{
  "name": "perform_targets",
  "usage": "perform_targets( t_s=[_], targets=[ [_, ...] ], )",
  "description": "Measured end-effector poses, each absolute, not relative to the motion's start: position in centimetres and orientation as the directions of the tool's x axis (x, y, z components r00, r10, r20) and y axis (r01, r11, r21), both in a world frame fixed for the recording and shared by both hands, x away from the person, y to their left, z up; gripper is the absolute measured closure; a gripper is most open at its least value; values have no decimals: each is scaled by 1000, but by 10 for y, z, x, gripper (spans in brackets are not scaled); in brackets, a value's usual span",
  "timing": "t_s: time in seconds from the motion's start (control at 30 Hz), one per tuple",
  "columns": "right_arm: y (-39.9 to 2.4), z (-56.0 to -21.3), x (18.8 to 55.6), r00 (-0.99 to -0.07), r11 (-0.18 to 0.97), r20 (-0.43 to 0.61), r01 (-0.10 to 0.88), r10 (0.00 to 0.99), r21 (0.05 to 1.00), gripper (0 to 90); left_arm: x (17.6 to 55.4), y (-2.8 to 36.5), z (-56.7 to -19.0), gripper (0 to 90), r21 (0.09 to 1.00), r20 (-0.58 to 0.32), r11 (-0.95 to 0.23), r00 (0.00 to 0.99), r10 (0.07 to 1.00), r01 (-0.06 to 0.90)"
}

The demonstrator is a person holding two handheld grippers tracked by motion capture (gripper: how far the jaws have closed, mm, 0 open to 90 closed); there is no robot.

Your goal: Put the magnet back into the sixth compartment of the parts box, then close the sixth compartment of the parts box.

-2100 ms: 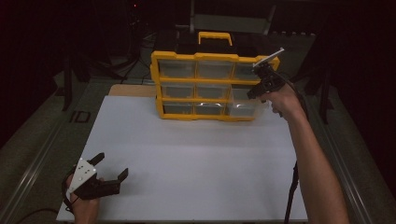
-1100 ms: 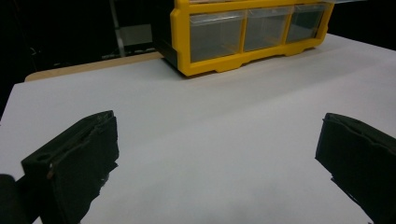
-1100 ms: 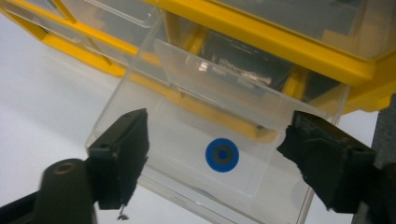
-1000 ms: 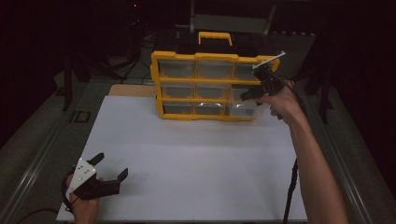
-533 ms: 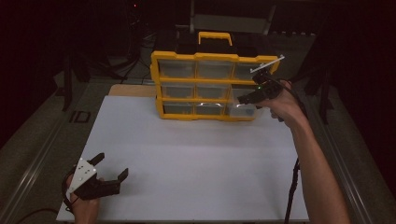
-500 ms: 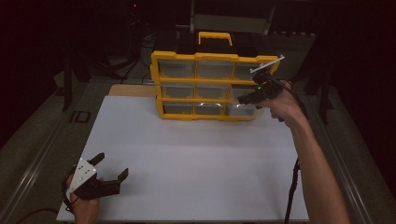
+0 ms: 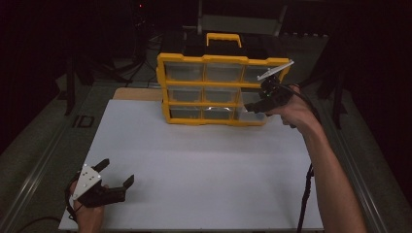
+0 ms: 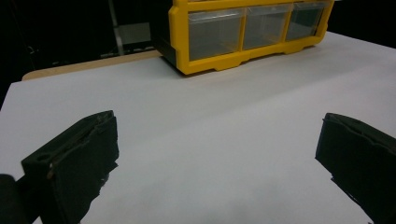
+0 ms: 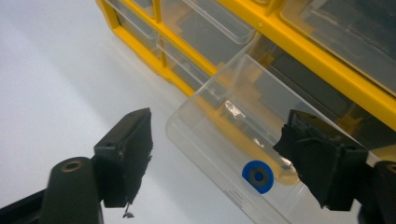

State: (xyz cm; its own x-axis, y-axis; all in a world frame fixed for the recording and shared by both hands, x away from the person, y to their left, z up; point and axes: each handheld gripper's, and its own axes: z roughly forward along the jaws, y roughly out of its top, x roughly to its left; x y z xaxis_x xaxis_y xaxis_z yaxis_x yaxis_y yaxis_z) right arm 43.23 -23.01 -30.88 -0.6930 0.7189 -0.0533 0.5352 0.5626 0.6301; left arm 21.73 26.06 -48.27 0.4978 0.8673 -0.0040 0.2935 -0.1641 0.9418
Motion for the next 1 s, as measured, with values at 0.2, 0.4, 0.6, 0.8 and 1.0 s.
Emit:
perform_targets(
  t_s=[0.2, 0.4, 0.6, 0.8, 1.0],
  targets=[
    [-230, -309, 429, -707, 572, -55, 521, 705, 633, 254, 217, 261, -483, 0, 943, -5, -162, 497, 868, 292],
    [-228, -310, 423, -722, 578, -46, 512, 690, 635, 276, 217, 261, -482, 0, 943, -4, -163, 498, 867, 291],
    [-227, -307, 419, -729, 580, -45, 504, 683, 640, 276, 217, 261, -482, 0, 942, -3, -164, 496, 868, 292],
    [-224, -307, 414, -731, 580, -40, 505, 681, 639, 276, 217, 262, -482, 0, 943, -3, -162, 497, 868, 290],
    [-224, -308, 408, -729, 575, -42, 501, 683, 646, 319, 216, 262, -482, 0, 943, -2, -164, 497, 867, 290]
  ],
)
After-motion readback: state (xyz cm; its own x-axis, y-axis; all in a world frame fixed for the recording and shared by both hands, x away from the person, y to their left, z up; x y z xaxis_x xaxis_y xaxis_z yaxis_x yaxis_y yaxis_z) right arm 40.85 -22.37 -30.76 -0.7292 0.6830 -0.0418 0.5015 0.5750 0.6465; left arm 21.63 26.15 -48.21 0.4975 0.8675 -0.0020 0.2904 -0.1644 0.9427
